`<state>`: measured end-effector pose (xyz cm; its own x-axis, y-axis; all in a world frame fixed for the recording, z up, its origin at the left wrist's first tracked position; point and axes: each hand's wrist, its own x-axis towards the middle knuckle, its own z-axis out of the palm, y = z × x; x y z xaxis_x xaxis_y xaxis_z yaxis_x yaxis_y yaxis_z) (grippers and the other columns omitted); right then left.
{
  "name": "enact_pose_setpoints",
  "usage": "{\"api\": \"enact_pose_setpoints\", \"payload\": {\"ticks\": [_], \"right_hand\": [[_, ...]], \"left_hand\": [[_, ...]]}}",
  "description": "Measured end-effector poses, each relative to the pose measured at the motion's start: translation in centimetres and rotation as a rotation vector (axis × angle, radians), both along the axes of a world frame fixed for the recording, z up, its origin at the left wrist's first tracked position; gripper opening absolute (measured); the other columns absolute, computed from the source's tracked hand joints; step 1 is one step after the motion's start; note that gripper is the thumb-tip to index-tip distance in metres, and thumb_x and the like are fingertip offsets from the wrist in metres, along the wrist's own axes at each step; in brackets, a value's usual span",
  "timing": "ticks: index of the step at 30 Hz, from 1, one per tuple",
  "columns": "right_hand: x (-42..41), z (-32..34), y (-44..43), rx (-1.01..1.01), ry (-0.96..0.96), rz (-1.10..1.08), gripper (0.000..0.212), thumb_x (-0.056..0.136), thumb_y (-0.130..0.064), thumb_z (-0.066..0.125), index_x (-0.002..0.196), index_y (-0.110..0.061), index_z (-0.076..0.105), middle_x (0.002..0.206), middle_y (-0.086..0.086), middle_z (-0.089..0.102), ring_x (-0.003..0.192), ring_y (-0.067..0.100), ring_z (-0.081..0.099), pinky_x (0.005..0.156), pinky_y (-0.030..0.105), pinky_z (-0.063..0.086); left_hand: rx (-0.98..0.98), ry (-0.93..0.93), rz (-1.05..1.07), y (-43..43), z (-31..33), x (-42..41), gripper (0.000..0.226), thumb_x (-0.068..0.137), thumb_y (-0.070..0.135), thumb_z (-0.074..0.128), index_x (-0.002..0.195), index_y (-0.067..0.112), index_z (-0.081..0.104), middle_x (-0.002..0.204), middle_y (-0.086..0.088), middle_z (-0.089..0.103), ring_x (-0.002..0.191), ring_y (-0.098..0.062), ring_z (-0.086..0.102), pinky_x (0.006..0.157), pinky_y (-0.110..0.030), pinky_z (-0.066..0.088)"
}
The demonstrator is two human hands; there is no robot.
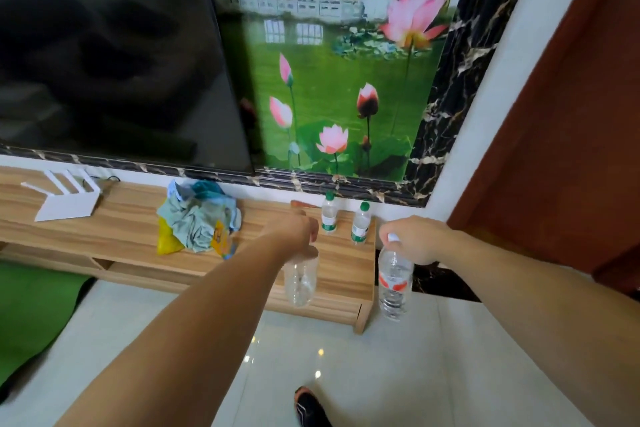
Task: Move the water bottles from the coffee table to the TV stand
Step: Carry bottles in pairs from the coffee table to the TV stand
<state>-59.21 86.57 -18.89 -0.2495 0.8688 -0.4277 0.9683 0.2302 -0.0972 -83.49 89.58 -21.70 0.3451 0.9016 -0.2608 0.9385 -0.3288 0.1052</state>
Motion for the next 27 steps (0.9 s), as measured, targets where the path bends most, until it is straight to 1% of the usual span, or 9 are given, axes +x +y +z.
{"api": "enact_pose_setpoints", "payload": {"ticks": [3, 6, 10, 13, 16, 19, 23, 25, 27], "right_hand": [[0.4, -1.4, 5.0, -0.104, 0.006, 0.031, 0.022, 0.093, -0.018, 0.047, 0.078, -0.035, 0.045, 0.099, 0.001, 0.058, 0.095, 0.025, 0.054, 0.084, 0.043, 0.05], [0.6, -2.7, 9.9, -0.206, -0.012, 0.074, 0.016, 0.093, -0.017, 0.044, 0.088, -0.031, 0.047, 0.105, 0.003, 0.058, 0.096, 0.025, 0.053, 0.088, 0.041, 0.048], [0.0, -5.0, 14.7, -0.28, -0.017, 0.057, 0.02, 0.09, -0.021, 0.048, 0.079, -0.037, 0.044, 0.089, -0.006, 0.051, 0.087, 0.021, 0.049, 0.07, 0.032, 0.043], [-0.5, -7.0, 17.5, -0.312, -0.017, 0.036, 0.012, 0.087, -0.025, 0.054, 0.087, -0.035, 0.046, 0.079, -0.012, 0.043, 0.081, 0.018, 0.047, 0.057, 0.026, 0.034], [-1.1, -9.0, 20.6, -0.332, -0.008, 0.042, 0.012, 0.084, -0.026, 0.054, 0.086, -0.036, 0.047, 0.084, -0.004, 0.051, 0.077, 0.018, 0.05, 0.059, 0.03, 0.04], [-1.8, -11.5, 23.4, -0.381, -0.014, 0.074, 0.013, 0.084, -0.023, 0.051, 0.083, -0.036, 0.048, 0.092, 0.004, 0.059, 0.078, 0.021, 0.056, 0.064, 0.033, 0.044], [-2.5, -15.0, 26.5, -0.439, -0.026, 0.152, 0.005, 0.089, -0.027, 0.052, 0.088, -0.031, 0.049, 0.073, -0.007, 0.05, 0.059, 0.011, 0.047, 0.048, 0.027, 0.034], [-2.4, -16.7, 28.0, -0.485, -0.028, 0.189, 0.005, 0.089, -0.029, 0.052, 0.093, -0.027, 0.05, 0.074, -0.006, 0.05, 0.059, 0.011, 0.047, 0.049, 0.028, 0.035], [-2.3, -18.6, 29.4, -0.515, -0.026, 0.219, 0.013, 0.089, -0.034, 0.053, 0.098, -0.026, 0.05, 0.081, -0.005, 0.052, 0.063, 0.011, 0.048, 0.052, 0.028, 0.036]], "left_hand": [[-0.058, -0.028, 0.023, 5.0, -1.7, 0.3, 0.019, 0.078, 0.034, 0.066, 0.094, 0.028, 0.058, 0.105, 0.0, 0.054, 0.082, -0.02, 0.053, 0.068, -0.03, 0.046], [-0.081, -0.04, 0.038, 9.3, -3.0, 0.3, 0.022, 0.079, 0.032, 0.066, 0.1, 0.026, 0.061, 0.105, 0.0, 0.057, 0.082, -0.02, 0.051, 0.065, -0.03, 0.042], [-0.104, -0.129, 0.103, 13.3, -4.6, 0.0, 0.025, 0.081, 0.03, 0.066, 0.105, 0.024, 0.06, 0.11, -0.002, 0.055, 0.085, -0.022, 0.057, 0.068, -0.03, 0.047], [-0.103, -0.151, 0.135, 15.5, -5.9, -0.2, 0.027, 0.081, 0.026, 0.065, 0.107, 0.026, 0.06, 0.112, -0.002, 0.052, 0.084, -0.022, 0.055, 0.063, -0.028, 0.041], [-0.135, -0.167, 0.207, 17.3, -7.7, -0.2, 0.023, 0.079, 0.027, 0.066, 0.101, 0.025, 0.059, 0.108, -0.003, 0.052, 0.075, -0.018, 0.053, 0.054, -0.025, 0.039], [-0.171, -0.154, 0.254, 18.7, -9.7, -0.2, 0.027, 0.079, 0.028, 0.065, 0.105, 0.024, 0.059, 0.11, -0.005, 0.052, 0.081, -0.023, 0.057, 0.063, -0.029, 0.046], [-0.2, -0.13, 0.336, 20.1, -12.1, 0.0, 0.029, 0.079, 0.024, 0.063, 0.108, 0.022, 0.059, 0.114, -0.007, 0.053, 0.083, -0.024, 0.054, 0.064, -0.03, 0.043], [-0.216, -0.112, 0.381, 21.0, -13.2, 0.4, 0.03, 0.079, 0.023, 0.062, 0.109, 0.022, 0.058, 0.114, -0.006, 0.052, 0.078, -0.022, 0.052, 0.061, -0.03, 0.042], [-0.255, -0.117, 0.441, 22.0, -14.5, 0.7, 0.03, 0.08, 0.023, 0.061, 0.11, 0.023, 0.056, 0.115, -0.005, 0.051, 0.082, -0.024, 0.057, 0.066, -0.034, 0.05]]}}
